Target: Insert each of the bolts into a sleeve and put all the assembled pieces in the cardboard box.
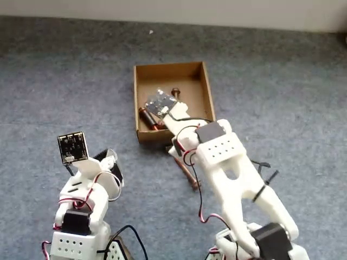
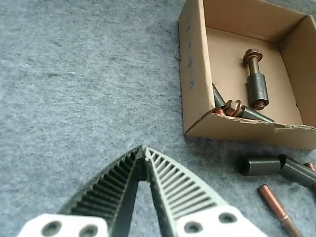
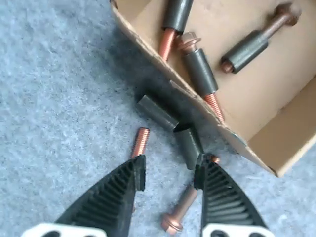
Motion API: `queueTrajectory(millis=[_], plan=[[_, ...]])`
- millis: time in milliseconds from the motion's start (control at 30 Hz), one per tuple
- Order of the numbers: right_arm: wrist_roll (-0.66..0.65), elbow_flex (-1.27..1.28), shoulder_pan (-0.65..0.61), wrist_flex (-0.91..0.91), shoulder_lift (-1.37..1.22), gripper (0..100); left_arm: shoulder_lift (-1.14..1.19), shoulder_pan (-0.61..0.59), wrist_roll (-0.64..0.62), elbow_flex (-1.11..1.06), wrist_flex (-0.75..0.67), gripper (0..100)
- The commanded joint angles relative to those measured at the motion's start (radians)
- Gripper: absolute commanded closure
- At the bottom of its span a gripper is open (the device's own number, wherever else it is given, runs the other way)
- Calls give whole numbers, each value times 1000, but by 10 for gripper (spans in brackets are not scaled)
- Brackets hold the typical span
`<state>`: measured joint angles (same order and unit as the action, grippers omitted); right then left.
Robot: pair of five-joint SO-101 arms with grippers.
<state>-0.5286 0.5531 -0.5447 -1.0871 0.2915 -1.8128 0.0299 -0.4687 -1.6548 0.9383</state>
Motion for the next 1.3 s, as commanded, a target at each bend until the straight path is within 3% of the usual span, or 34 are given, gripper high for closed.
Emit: queueTrajectory(millis=[0,367,933,1133,1267], plan=[[8,-8,27,13,-101,846,-5,-8,8,5,-20,994],[-112,-231,157,8,-390,846,-5,-8,8,5,-20,994],[-157,-357,142,7,-636,848,-4,-8,8,5,-20,994],[-155,-358,102,-47,-633,998,-4,-8,8,5,-20,994],[-155,-351,85,-81,-541,994,-4,-8,8,5,-20,994]])
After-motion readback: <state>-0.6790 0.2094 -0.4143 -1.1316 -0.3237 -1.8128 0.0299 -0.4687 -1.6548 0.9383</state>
